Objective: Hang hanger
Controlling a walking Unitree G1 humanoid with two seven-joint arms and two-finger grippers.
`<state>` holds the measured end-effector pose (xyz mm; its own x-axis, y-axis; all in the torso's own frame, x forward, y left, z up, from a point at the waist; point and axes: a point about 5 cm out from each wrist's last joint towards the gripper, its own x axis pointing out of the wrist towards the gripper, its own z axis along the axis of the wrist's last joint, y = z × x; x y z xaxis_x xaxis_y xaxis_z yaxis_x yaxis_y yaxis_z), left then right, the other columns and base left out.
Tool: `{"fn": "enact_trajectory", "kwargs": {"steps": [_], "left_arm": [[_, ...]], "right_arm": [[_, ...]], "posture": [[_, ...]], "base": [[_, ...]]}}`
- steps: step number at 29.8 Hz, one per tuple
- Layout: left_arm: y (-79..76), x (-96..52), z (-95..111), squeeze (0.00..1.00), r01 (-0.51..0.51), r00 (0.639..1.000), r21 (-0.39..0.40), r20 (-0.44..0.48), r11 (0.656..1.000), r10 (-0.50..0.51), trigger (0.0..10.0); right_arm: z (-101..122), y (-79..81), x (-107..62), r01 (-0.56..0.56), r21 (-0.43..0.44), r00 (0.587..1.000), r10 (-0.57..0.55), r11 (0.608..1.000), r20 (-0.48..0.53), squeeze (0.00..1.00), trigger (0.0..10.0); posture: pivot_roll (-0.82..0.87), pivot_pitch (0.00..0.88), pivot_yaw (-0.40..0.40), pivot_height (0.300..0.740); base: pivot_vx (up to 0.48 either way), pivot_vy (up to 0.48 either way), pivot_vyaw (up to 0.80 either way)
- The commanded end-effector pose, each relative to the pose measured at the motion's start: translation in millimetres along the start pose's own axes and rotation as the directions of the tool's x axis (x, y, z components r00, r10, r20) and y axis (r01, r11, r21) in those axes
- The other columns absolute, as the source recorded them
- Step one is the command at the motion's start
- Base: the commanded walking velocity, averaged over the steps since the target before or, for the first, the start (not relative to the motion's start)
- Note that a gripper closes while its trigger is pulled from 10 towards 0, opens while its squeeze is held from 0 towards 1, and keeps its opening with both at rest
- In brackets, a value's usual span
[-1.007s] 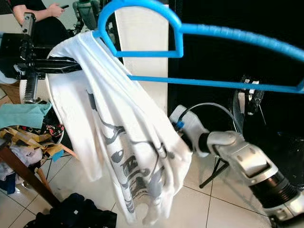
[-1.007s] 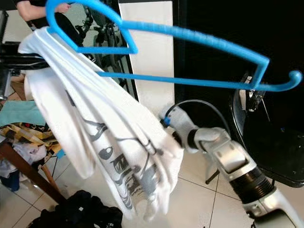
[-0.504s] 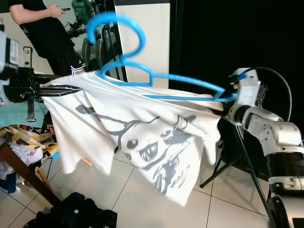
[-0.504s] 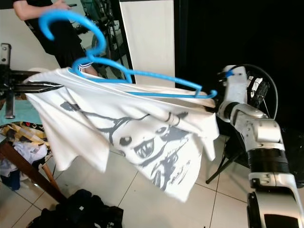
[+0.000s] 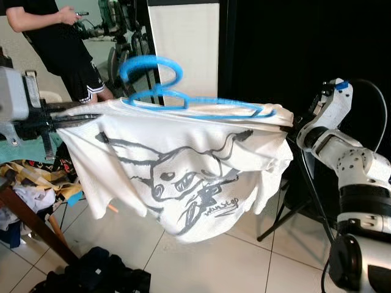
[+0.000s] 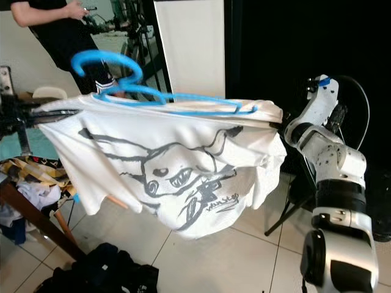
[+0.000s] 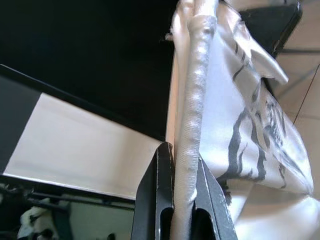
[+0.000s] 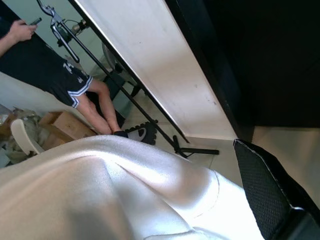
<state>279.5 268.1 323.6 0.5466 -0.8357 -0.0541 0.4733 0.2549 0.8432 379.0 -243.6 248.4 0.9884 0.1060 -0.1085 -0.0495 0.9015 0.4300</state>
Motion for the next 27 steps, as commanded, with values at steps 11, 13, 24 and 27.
{"fn": "enact_trajectory", "kwargs": {"steps": [11,13,24,27], "left_arm": [[-10.5,4.9,-12.5,0.00,0.040,0.996,0.084,-0.088,0.996,-0.032,10.0],[-6.9,4.8,-10.7,0.00,0.008,0.997,0.106,-0.078,0.994,0.000,10.0],[1.8,2.2,-10.2,0.00,-0.042,0.991,0.177,-0.118,0.983,0.063,10.0],[0.9,2.3,-12.8,0.00,-0.039,0.988,0.184,-0.138,0.982,0.065,10.0]], "right_arm": [[11.1,10.5,4.4,-0.016,0.050,1.000,0.015,0.999,0.016,0.00,10.0],[10.4,12.1,4.4,-0.025,0.051,1.000,0.024,0.998,0.010,0.00,10.0],[7.7,19.1,4.7,-0.061,0.057,0.998,0.062,0.997,-0.008,0.00,10.0],[9.8,21.4,4.1,-0.070,0.056,0.998,0.070,0.996,-0.004,0.00,10.0]], "posture": [[-0.12,0.000,0.060,0.736],[-0.12,0.000,0.059,0.736],[-0.12,0.000,0.058,0.736],[-0.12,0.000,0.061,0.736]], "base": [[0.000,0.000,0.00],[0.000,0.000,0.00],[0.000,0.000,0.00],[0.000,0.000,0.00]]}}
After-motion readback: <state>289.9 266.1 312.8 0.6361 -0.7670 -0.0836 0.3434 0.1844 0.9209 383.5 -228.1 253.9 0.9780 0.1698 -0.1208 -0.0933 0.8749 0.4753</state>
